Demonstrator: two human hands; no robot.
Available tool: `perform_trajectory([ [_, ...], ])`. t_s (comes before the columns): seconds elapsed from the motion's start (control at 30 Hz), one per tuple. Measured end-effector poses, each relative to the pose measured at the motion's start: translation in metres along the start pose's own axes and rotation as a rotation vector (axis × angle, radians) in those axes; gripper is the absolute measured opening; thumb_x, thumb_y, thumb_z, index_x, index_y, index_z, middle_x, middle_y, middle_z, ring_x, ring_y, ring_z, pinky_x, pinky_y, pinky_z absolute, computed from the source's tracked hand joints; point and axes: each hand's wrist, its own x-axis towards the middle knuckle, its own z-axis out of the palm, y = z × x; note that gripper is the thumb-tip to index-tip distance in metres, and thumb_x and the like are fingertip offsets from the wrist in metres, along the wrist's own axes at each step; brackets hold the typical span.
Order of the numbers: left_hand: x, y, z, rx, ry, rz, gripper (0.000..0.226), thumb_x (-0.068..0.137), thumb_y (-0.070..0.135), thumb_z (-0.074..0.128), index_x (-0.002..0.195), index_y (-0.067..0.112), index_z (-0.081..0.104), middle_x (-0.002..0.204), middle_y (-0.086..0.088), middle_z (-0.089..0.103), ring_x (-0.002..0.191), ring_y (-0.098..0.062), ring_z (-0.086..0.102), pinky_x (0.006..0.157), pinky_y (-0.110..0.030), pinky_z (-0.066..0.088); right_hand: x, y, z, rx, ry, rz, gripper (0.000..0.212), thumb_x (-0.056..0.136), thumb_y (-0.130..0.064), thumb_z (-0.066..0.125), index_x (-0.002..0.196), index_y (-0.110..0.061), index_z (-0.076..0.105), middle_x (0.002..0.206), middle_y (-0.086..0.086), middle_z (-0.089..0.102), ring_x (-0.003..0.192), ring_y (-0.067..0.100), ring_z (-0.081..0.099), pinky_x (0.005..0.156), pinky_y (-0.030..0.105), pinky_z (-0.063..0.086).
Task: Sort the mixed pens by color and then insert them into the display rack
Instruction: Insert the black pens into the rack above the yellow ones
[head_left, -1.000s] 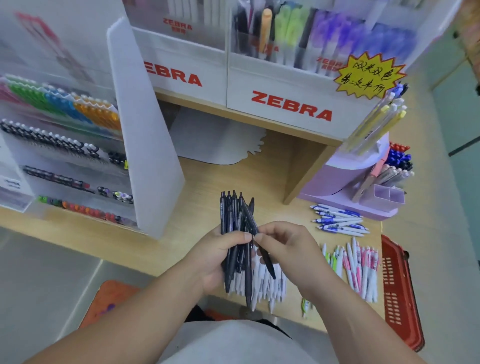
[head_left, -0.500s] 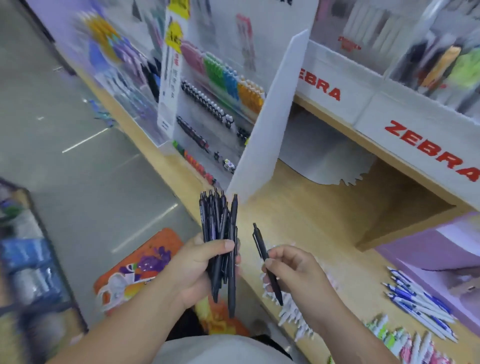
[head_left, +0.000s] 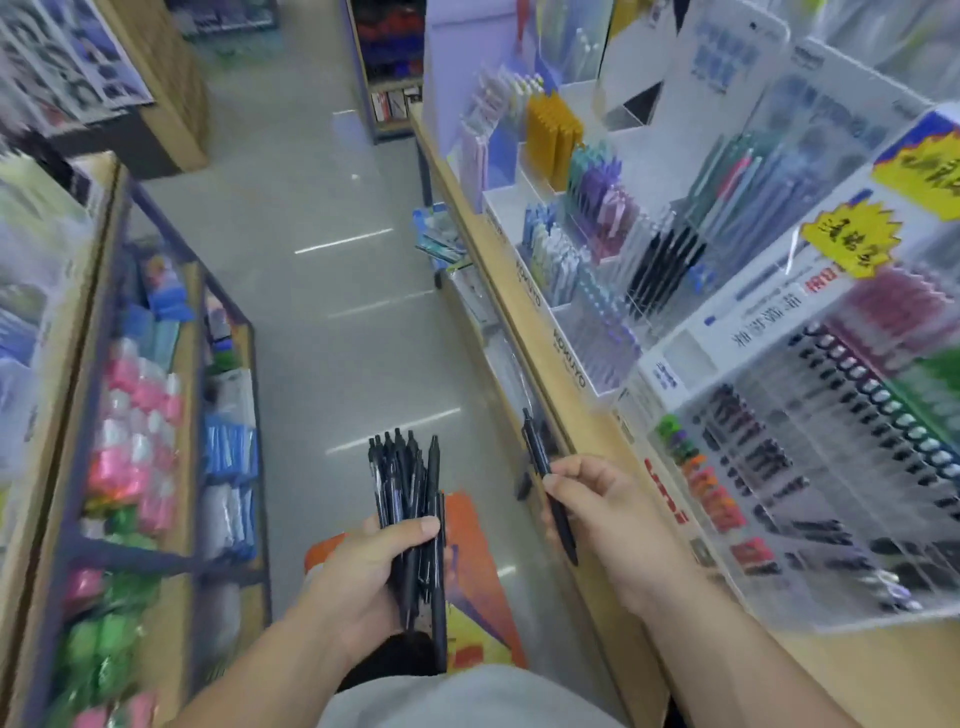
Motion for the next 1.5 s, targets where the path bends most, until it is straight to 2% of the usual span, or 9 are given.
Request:
perform_trajectory([
  [0.1,0.025,0.070,-0.028,-0.007,0.014,0.037,0.041,0.069,0.008,0.068,0.106,-0.007,0.062,0.066,-0.018,0.061,0.050,-0.026,0.062,0.048,-0.033,0.056,0.046,-0.039,0.051,0.017,-0.020,-0.013,0.010,0.094,-0.006,0.063,0.085,-0.013,0.063,0.068,0.011,0.061,0.063,0.024,0.057,0.060,0.031,0.051],
  [0.3,0.091,0.180,-0.040,-0.039,-0.001,0.083,0.034,0.069,0.007,0.068,0.100,-0.004,0.061,0.071,-0.016,0.062,0.056,-0.024,0.063,0.053,-0.033,0.057,0.119,-0.083,0.096,0.053,0.022,0.016,0.010,0.093,-0.006,0.063,0.084,-0.011,0.065,0.071,0.012,0.061,0.067,0.025,0.058,0.067,0.040,0.052],
  [0.6,0.221,0.317,0.007,-0.023,-0.021,0.133,0.024,0.070,0.004,0.069,0.093,0.001,0.062,0.077,-0.014,0.062,0.060,-0.024,0.062,0.055,-0.036,0.056,0.289,-0.148,0.101,0.062,0.011,0.035,0.003,0.093,-0.002,0.063,0.095,-0.004,0.064,0.072,0.012,0.063,0.064,0.022,0.061,0.061,0.034,0.055],
  [0.73,0.274,0.389,0.045,0.016,-0.019,0.133,0.022,0.069,0.006,0.070,0.089,0.000,0.064,0.075,-0.014,0.062,0.060,-0.024,0.063,0.058,-0.036,0.057,0.372,-0.207,0.092,0.039,-0.081,-0.008,0.022,0.095,0.001,0.059,0.115,-0.005,0.061,0.068,0.014,0.060,0.055,0.018,0.056,0.053,0.025,0.049],
  [0.87,0.317,0.454,0.094,0.064,-0.051,0.145,0.026,0.069,0.009,0.069,0.092,-0.002,0.065,0.072,-0.012,0.064,0.059,-0.020,0.064,0.055,-0.032,0.057,0.435,-0.266,0.081,0.047,-0.087,-0.063,0.029,0.094,0.005,0.058,0.121,-0.007,0.061,0.075,0.012,0.060,0.060,0.018,0.063,0.060,0.024,0.053],
  [1.07,0.378,0.515,0.162,0.176,-0.179,0.088,0.030,0.068,0.008,0.066,0.096,-0.003,0.063,0.072,-0.012,0.064,0.056,-0.020,0.064,0.052,-0.032,0.057,0.483,-0.309,0.051,0.191,0.089,-0.091,0.035,0.095,0.006,0.057,0.127,-0.008,0.059,0.102,0.015,0.053,0.079,0.031,0.072,0.071,0.034,0.060],
  [1.2,0.417,0.545,0.205,0.287,-0.303,-0.006,0.025,0.069,0.008,0.064,0.091,-0.003,0.064,0.067,-0.014,0.063,0.051,-0.021,0.063,0.050,-0.030,0.057,0.490,-0.328,0.031,0.298,0.242,-0.157,0.041,0.094,0.014,0.049,0.118,-0.016,0.063,0.089,0.014,0.060,0.076,0.033,0.071,0.071,0.037,0.060],
  [1.33,0.451,0.571,0.236,0.418,-0.432,-0.100,0.039,0.064,0.012,0.067,0.100,-0.005,0.062,0.070,-0.017,0.063,0.056,-0.024,0.064,0.051,-0.032,0.057,0.496,-0.337,0.028,0.414,0.446,-0.203,0.048,0.093,0.016,0.043,0.120,-0.019,0.062,0.082,0.009,0.063,0.074,0.032,0.069,0.072,0.040,0.060],
  [1.5,0.476,0.605,0.263,0.616,-0.628,-0.251,0.031,0.065,0.015,0.069,0.091,-0.001,0.066,0.067,-0.016,0.063,0.051,-0.027,0.062,0.055,-0.035,0.052,0.505,-0.347,0.050,0.528,0.784,-0.224,0.021,0.100,-0.007,0.052,0.116,-0.007,0.066,0.074,0.013,0.062,0.072,0.031,0.069,0.073,0.041,0.059],
])
